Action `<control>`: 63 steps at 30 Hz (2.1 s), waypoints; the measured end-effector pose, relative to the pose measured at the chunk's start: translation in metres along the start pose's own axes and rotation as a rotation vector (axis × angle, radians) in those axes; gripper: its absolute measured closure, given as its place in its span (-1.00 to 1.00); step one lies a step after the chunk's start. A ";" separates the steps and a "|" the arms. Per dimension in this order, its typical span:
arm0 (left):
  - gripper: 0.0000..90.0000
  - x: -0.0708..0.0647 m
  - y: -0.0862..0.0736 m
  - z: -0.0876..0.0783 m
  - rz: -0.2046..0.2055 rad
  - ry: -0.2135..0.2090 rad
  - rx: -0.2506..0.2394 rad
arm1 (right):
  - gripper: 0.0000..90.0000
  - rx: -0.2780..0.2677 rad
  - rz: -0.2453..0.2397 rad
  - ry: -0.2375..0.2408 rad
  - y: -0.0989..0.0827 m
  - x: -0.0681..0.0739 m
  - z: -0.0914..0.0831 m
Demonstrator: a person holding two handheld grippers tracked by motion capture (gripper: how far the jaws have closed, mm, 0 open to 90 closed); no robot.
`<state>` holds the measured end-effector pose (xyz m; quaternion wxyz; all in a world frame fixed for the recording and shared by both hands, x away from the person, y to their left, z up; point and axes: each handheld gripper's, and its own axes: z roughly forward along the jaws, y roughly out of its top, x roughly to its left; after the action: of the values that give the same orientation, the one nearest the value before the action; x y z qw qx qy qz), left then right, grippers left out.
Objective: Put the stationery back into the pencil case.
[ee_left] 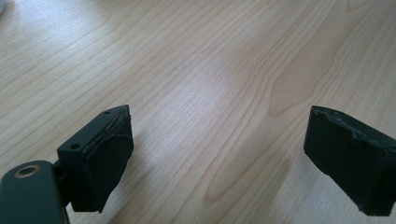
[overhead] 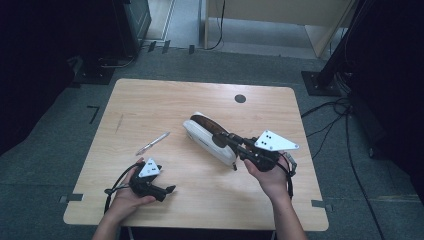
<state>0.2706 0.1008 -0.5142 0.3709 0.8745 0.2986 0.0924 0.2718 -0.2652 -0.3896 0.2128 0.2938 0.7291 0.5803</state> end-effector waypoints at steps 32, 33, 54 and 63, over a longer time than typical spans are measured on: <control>-0.81 -0.001 0.000 0.006 0.003 0.012 0.002 | 0.76 0.182 0.016 -0.018 -0.024 -0.038 0.048; -0.81 -0.001 0.000 0.006 0.003 0.011 0.003 | 0.76 0.188 0.017 -0.015 -0.026 -0.038 0.050; -0.81 0.000 0.001 0.006 0.005 0.007 0.001 | 0.76 0.310 0.026 0.006 -0.041 -0.044 0.074; -0.81 0.000 0.001 0.006 0.009 0.010 0.001 | 0.76 0.303 0.026 0.008 -0.036 -0.043 0.073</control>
<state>0.2728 0.0966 -0.5179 0.3685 0.8755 0.2966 0.0983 0.3451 -0.2472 -0.4436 0.1553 0.3299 0.8053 0.4675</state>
